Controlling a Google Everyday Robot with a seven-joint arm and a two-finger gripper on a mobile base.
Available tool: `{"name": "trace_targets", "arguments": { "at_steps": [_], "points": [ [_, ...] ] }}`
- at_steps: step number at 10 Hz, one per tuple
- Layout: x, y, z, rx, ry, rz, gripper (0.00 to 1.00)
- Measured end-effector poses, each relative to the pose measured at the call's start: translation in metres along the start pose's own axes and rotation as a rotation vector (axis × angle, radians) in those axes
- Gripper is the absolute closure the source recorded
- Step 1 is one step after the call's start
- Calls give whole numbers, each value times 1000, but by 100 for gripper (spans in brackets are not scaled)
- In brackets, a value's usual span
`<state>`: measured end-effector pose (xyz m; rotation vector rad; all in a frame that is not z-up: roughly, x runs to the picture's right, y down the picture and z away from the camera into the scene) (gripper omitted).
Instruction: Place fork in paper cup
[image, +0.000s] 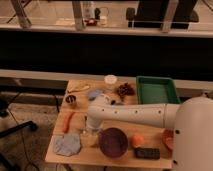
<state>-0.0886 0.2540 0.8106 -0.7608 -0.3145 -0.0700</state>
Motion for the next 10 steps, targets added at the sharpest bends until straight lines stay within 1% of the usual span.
{"name": "trace_targets", "arguments": {
  "at_steps": [2,3,4,5,6,10],
  "points": [
    [0,0,2,-2,-2,-3,36],
    [0,-1,2,-1,-2,-5,41],
    [0,-1,2,-1,-3,-8,51],
    [-1,-1,3,-2,-4,-9,55],
    [-2,-1,2,-3,-8,-8,56],
    [-1,-1,1,-5,-1,-14,56]
  ]
}}
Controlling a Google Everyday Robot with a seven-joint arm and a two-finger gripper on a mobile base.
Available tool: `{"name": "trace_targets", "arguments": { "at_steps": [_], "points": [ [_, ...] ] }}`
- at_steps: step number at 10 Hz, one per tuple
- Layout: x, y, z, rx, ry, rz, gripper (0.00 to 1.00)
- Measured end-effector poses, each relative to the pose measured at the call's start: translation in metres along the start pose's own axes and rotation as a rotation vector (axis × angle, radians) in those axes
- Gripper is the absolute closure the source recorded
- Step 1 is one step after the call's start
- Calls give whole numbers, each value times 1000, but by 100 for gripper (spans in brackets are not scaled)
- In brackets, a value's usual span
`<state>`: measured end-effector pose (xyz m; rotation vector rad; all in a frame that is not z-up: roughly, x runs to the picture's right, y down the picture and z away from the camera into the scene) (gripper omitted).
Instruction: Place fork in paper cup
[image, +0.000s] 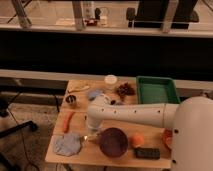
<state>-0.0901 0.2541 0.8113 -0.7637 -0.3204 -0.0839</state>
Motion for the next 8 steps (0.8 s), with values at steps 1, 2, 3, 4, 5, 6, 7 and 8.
{"name": "trace_targets", "arguments": {
  "at_steps": [1,2,3,4,5,6,7,8],
  "points": [
    [0,-2,0,1,2,-6,56],
    [0,-2,0,1,3,-11,57],
    [1,-3,1,1,3,-13,63],
    [3,-2,0,-1,6,-12,74],
    [3,-2,0,-2,8,-14,80],
    [2,-2,0,-2,7,-14,87],
    [3,-3,0,2,2,-22,90],
    [4,-3,0,6,-3,-28,91]
  ]
}}
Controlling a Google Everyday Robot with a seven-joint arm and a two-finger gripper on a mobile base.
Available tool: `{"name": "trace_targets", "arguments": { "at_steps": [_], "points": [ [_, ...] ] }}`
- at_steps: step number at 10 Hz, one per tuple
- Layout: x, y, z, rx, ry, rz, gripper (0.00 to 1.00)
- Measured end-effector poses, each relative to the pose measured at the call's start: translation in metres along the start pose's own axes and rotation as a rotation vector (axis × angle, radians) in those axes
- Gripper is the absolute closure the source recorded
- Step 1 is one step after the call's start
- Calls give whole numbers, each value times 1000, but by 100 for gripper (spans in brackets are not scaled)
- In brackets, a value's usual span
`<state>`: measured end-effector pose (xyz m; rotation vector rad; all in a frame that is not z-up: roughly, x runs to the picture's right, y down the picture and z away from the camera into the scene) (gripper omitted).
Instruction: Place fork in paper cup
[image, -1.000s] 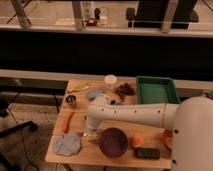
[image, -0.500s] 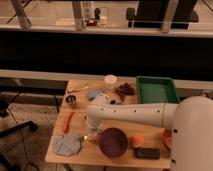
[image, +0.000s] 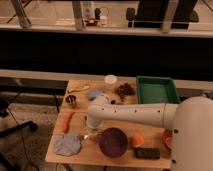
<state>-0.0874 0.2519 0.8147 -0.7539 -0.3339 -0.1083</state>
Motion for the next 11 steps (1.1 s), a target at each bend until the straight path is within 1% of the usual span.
{"name": "trace_targets", "arguments": {
  "at_steps": [2,3,7,9,11],
  "points": [
    [-1,1,0,5,-7,-22,99],
    [-4,5,-5,13,-13,-46,100],
    [-17,11,-28,43,-37,-114,100],
    [-21,11,-32,53,-49,-137,100],
    [-29,8,-34,64,-64,-171,100]
  ]
}}
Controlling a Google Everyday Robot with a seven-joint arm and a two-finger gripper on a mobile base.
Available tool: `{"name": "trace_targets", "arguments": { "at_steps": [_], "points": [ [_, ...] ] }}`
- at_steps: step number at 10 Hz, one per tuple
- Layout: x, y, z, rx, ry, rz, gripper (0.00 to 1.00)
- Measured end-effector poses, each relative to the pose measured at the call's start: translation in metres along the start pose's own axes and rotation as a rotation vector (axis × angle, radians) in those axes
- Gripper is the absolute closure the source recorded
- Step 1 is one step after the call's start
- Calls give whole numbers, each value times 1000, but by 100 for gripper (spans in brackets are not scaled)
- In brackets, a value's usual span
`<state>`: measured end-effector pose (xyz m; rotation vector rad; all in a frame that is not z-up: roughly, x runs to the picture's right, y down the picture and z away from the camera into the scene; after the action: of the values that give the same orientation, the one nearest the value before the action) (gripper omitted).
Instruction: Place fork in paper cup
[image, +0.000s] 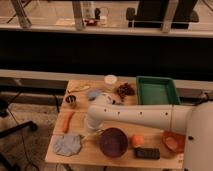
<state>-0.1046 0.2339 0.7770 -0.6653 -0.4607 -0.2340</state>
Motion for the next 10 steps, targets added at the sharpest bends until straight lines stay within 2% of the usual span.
{"name": "trace_targets", "arguments": {
  "at_steps": [3,7,8,10],
  "points": [
    [-11,-9,-12,30,-23,-45,100],
    [-29,-21,-50,88,-32,-110,100],
    [-32,-23,-60,100,-21,-133,100],
    [-40,-31,-80,124,30,-178,100]
  ]
}}
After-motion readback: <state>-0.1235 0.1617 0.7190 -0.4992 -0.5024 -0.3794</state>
